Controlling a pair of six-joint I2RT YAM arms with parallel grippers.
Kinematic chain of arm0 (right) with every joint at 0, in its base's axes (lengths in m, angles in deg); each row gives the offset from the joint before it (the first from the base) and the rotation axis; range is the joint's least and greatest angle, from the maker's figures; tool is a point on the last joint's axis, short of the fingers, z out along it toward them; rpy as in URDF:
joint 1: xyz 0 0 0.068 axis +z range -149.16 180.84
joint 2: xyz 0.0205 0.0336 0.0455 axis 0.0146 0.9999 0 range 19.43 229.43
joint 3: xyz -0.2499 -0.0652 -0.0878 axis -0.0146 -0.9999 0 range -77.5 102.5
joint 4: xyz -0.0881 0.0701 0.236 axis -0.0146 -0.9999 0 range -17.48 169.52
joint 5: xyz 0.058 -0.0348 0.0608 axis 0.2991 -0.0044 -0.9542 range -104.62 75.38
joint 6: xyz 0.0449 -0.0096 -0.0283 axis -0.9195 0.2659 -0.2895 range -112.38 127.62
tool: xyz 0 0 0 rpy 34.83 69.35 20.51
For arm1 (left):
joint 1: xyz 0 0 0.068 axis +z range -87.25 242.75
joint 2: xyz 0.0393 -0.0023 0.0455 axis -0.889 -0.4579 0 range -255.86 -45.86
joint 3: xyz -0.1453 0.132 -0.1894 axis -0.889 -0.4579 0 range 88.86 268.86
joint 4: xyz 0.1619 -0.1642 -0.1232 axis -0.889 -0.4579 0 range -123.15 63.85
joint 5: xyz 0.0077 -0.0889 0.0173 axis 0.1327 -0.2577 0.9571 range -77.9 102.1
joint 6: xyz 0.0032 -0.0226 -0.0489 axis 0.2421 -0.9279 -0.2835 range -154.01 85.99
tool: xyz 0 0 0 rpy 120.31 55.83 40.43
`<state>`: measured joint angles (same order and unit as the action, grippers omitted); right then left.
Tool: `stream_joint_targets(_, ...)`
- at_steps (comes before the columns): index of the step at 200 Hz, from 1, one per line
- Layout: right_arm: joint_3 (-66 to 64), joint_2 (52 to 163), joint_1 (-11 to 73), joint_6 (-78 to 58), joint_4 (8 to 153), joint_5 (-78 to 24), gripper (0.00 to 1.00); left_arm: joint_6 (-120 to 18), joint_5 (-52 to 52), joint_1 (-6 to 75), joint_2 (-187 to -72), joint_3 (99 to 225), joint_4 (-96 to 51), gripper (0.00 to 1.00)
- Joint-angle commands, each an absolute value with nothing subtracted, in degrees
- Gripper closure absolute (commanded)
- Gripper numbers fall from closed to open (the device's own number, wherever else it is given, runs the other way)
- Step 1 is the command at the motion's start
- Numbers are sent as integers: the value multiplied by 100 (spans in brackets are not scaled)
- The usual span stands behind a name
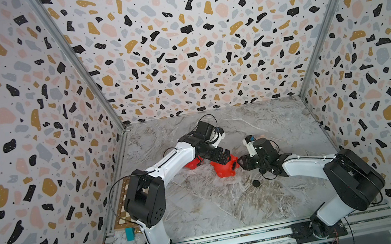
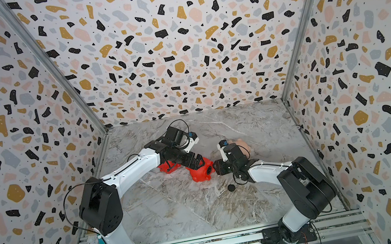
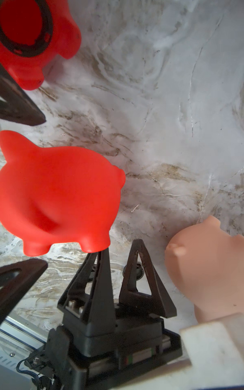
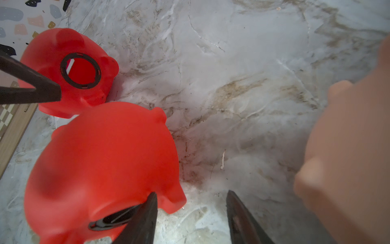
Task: Open piggy banks
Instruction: Adjust the piggy bank at the center of the board.
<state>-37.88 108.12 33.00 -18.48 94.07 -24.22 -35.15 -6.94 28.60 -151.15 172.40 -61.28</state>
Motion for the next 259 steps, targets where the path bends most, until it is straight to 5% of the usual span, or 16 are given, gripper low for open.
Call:
stream_joint_targets(1, -3621, 10800, 3326, -1917, 9508, -2470, 46, -3357, -792, 2824, -15457, 17528, -6707, 1)
stream_joint_targets(120, -3656, 10746, 3322, -1901, 9465, -2482, 46, -3383, -512, 2504, -16126, 17985, -7141, 0)
stream_joint_targets(198, -4230, 9766, 2867, -2227, 9239, -3165, 46, -3893, -813, 2504, -15736, 17279, -6855, 10)
stream_joint_targets(259, -4825, 9433, 2861, -3396, 10075, -4343, 60, -4842, -864, 2497, -15394, 16684, -6564, 9)
